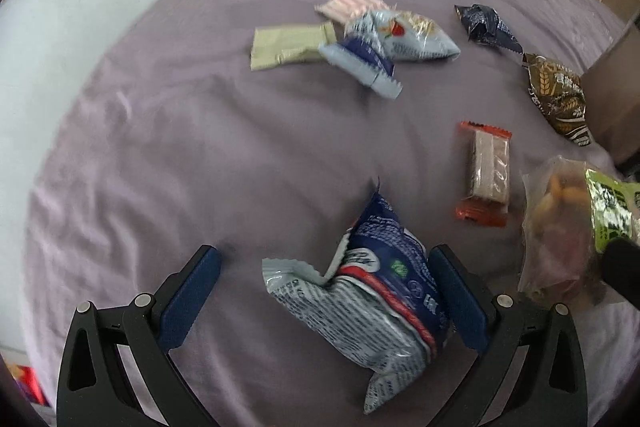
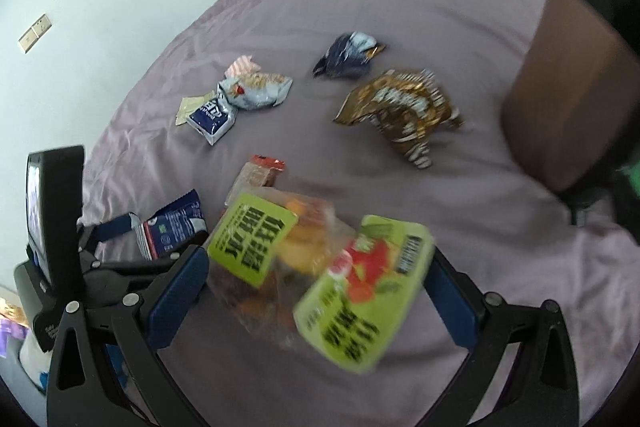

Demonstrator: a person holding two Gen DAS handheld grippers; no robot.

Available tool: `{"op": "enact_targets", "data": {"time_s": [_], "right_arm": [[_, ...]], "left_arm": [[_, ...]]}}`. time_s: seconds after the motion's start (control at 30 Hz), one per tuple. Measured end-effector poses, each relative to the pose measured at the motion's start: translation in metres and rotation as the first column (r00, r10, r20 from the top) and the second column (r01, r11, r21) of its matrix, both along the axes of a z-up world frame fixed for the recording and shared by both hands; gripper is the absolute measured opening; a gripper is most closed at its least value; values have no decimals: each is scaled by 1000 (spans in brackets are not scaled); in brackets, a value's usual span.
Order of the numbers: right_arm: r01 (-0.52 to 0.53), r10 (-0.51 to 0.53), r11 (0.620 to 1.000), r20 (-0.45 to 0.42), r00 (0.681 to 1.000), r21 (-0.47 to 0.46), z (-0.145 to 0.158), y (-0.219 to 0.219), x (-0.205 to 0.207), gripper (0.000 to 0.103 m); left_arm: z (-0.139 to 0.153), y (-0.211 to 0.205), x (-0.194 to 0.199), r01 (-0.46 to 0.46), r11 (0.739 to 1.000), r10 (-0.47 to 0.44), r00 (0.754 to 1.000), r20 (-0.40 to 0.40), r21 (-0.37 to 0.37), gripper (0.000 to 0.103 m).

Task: Organize snacks
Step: 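Grasp the blue-white chip bag with the left tool while the right grasps the clear candy bag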

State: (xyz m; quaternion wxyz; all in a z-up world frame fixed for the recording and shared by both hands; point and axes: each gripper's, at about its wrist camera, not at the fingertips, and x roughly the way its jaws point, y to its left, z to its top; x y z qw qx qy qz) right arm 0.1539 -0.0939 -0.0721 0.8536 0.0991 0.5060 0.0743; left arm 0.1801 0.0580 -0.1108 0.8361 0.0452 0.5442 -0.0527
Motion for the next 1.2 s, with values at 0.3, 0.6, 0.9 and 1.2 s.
{"op": "enact_targets", "data": {"time_s": [0.3, 0.6, 0.9, 1.2], "right_arm": [[25, -10, 989, -109, 994, 144, -35, -10, 23, 103], [-43, 62, 983, -101, 993, 179, -30, 7, 27, 81], [-77, 87, 982, -55, 995, 170, -15, 14, 12, 55], [-94, 90, 990, 47, 995, 101, 36, 3, -21, 55]], "left_arm": [[-5, 12, 5, 5, 998, -6, 1000, -22, -62, 102], [-1, 4, 3, 15, 999, -15, 1000, 10, -28, 95], [26, -10, -14, 45, 999, -43, 998, 53, -25, 53], [62, 13, -27, -22, 999, 25, 994, 105, -34, 52]]}}
